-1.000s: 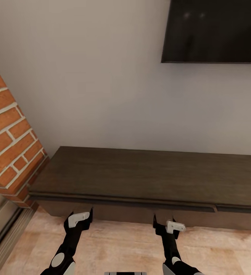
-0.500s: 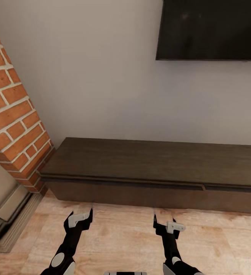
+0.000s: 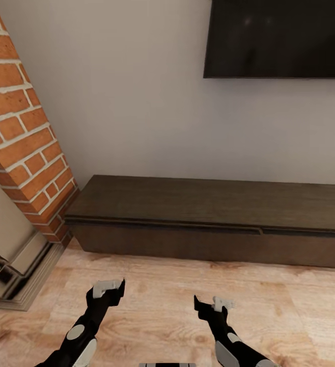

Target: Place each of the two pumpkins and all three candles from the living room inside a cabinet in the living room (use any cabinet), then make sure every cabinet is closed, and position the cauldron so it is next to a table in the living room.

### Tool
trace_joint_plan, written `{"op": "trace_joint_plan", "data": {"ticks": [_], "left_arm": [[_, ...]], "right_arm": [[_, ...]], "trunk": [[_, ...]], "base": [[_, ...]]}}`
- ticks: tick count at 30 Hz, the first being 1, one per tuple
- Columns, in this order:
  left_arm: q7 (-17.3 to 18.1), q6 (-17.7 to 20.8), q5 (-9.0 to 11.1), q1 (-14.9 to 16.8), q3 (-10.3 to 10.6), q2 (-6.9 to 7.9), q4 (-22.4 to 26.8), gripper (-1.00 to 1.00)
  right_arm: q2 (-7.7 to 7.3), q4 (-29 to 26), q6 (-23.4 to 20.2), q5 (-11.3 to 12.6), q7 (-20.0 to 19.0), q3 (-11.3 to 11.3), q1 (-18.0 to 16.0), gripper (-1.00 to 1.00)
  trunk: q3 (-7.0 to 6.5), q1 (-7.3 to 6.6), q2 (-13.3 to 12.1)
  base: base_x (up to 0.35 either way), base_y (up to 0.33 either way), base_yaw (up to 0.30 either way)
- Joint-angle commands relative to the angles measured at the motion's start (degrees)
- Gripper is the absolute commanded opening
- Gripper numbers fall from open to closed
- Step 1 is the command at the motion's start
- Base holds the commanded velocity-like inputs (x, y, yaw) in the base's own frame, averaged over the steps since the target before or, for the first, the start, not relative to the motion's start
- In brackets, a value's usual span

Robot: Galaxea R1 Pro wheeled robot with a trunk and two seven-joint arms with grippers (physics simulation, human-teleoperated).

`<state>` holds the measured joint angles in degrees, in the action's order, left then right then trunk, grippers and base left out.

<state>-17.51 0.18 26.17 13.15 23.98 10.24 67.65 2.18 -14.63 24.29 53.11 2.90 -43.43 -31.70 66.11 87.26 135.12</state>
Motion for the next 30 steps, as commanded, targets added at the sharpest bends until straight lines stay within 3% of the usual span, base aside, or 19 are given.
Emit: {"op": "trace_joint_plan", "data": {"ticks": [1, 3, 6, 8, 10, 15, 25, 30], "left_arm": [[-0.5, 3.6, 0.7, 0.0, -0.7, 0.13, 1.2, 1.0], [-0.3, 11.0, 2.4, 0.0, -3.7, 0.16, 2.6, 1.0], [-0.1, 23.1, 7.2, 0.0, -8.3, 0.15, 3.7, 1.0], [0.0, 29.0, 10.1, 0.0, -10.9, 0.15, 4.1, 1.0], [0.0, 31.5, 11.6, 0.0, -13.4, 0.05, 4.3, 1.0], [0.1, 32.9, 12.7, 0.0, -16.1, -0.38, 3.3, 1.0], [-0.1, 32.8, 12.6, 0.2, -17.6, -0.71, -5.1, 1.0], [0.0, 30.7, 12.7, 0.3, -17.6, -0.74, -7.8, 1.0]], "right_arm": [[-0.04, -1.4, -1.9, 0.9, -1.7, 0.3, -0.1, 1.0], [-0.11, -3.1, -5.8, 1.4, -5.0, 1.6, 0.0, 1.0], [-0.14, -4.0, -9.4, 1.6, -8.3, 3.2, 0.0, 1.0], [-0.2, -4.2, -10.4, 1.7, -9.2, 3.6, 0.0, 1.0], [-0.26, -4.2, -10.8, 1.7, -9.6, 3.8, 0.0, 1.0], [-0.56, -4.1, -10.9, 1.7, -10.5, 3.8, 0.0, 1.0], [-0.6, -4.0, -10.4, 1.7, -12.5, 3.8, 0.0, 1.0], [-0.6, -4.0, -10.6, 1.7, -12.5, 3.8, -0.1, 1.0]], "trunk": [[0.05, -0.02, 0.0], [0.05, -0.02, 0.0], [0.05, -0.02, 0.0], [0.05, -0.02, 0.0], [0.05, -0.02, 0.0], [-0.49, -0.68, -1.2], [-2.29, -2.87, -5.2], [-3.19, -3.97, -7.2]], "base": [[-0.047, 0.0, 0.0], [-0.025, 0.0, 0.0], [-0.008, 0.0, 0.0], [-0.003, 0.0, 0.0], [-0.001, 0.0, 0.0], [0.0, 0.0, 0.0], [0.0, 0.0, 0.0], [0.0, 0.0, 0.0]]}}
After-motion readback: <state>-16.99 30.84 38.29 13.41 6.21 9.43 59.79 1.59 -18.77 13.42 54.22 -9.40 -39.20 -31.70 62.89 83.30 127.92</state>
